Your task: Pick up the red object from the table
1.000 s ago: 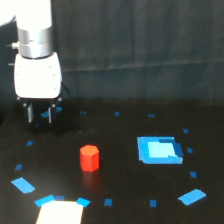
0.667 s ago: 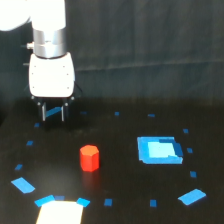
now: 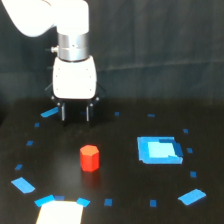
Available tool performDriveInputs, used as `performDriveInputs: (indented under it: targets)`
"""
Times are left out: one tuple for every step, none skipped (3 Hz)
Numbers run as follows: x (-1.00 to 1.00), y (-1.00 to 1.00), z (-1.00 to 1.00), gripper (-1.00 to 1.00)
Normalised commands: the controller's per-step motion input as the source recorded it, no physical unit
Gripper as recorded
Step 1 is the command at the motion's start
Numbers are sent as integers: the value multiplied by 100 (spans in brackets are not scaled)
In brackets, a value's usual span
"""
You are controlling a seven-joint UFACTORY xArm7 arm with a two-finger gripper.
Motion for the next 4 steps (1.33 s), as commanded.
performDriveInputs:
  targets:
    - [-12,-100,-24,96]
    - [1,-100,0,100]
    - [16,-99,7,78]
    - [54,-98,-39,92]
